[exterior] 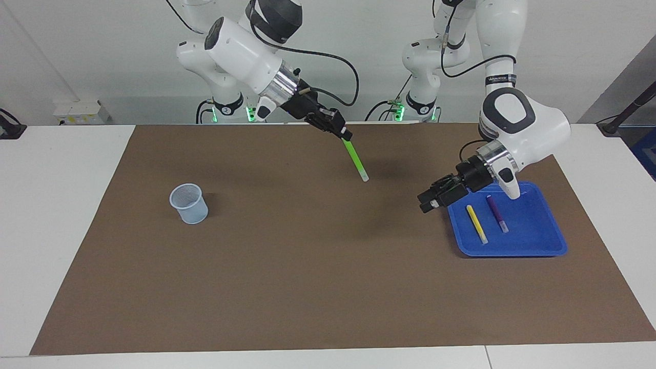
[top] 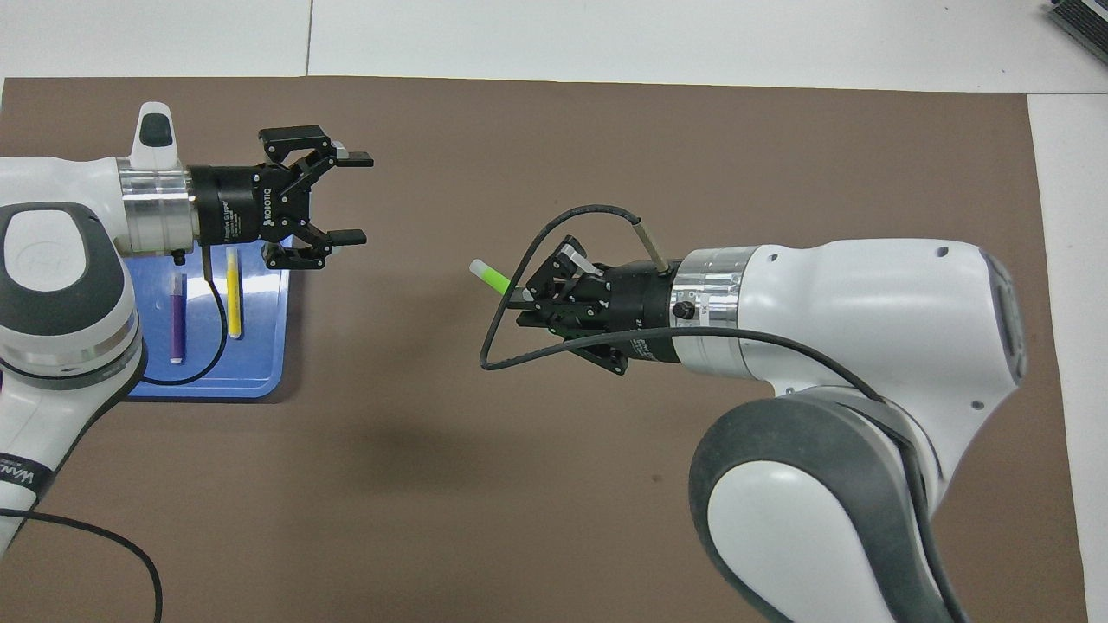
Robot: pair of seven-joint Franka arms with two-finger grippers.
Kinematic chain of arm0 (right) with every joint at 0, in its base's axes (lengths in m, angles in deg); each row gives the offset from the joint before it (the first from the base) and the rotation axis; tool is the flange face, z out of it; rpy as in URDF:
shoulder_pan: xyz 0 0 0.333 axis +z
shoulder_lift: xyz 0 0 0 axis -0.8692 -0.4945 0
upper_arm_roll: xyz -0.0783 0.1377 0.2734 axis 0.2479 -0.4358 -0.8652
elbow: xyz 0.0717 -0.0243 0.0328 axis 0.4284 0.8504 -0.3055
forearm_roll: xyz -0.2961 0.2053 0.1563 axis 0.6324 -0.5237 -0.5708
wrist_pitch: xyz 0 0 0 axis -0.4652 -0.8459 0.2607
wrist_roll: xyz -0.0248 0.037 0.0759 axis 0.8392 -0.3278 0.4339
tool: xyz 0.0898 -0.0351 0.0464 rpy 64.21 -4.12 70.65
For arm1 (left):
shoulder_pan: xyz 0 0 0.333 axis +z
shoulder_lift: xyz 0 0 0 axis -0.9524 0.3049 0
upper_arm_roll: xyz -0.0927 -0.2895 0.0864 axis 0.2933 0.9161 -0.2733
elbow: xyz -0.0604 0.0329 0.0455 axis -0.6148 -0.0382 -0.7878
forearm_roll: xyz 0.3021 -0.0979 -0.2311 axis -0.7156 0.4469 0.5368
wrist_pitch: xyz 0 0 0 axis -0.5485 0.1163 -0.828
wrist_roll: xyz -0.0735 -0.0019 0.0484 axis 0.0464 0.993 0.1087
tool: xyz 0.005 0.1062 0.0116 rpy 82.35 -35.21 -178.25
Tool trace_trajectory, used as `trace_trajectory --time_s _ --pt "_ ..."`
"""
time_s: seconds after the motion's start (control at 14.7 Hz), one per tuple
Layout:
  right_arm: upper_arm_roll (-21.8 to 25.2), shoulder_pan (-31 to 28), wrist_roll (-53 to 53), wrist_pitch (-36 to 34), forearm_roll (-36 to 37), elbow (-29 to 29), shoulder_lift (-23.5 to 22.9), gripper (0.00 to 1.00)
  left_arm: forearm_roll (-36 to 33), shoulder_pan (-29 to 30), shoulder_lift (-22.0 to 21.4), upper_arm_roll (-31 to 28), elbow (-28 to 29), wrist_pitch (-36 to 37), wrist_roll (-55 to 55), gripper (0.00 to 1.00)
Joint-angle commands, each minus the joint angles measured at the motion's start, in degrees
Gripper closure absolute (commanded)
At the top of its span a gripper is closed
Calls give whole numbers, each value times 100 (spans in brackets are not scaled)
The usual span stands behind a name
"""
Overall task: Right arm passes pens to left for tray arrangement
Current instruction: 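Move the left gripper open toward the green pen held by the right gripper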
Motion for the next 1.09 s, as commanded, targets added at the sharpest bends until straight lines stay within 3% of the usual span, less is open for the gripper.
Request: trace_trajectory --time_s 0.0,0.27,0.48,0.75,1.02 --pt "-9 -41 40 118 -160 106 81 100 318 -41 -169 111 115 265 17 0" --pt "-9 -77 -109 347 -160 106 46 100 599 -58 -239 322 185 345 43 0" --pt "-18 2 -57 364 -168 106 54 100 941 -232 -529 463 475 249 104 0" --pt "-18 239 14 593 -168 115 63 100 1188 -690 -661 463 721 -374 122 1" --pt "-18 248 14 593 -168 115 63 100 1224 -691 -670 445 722 -358 166 18"
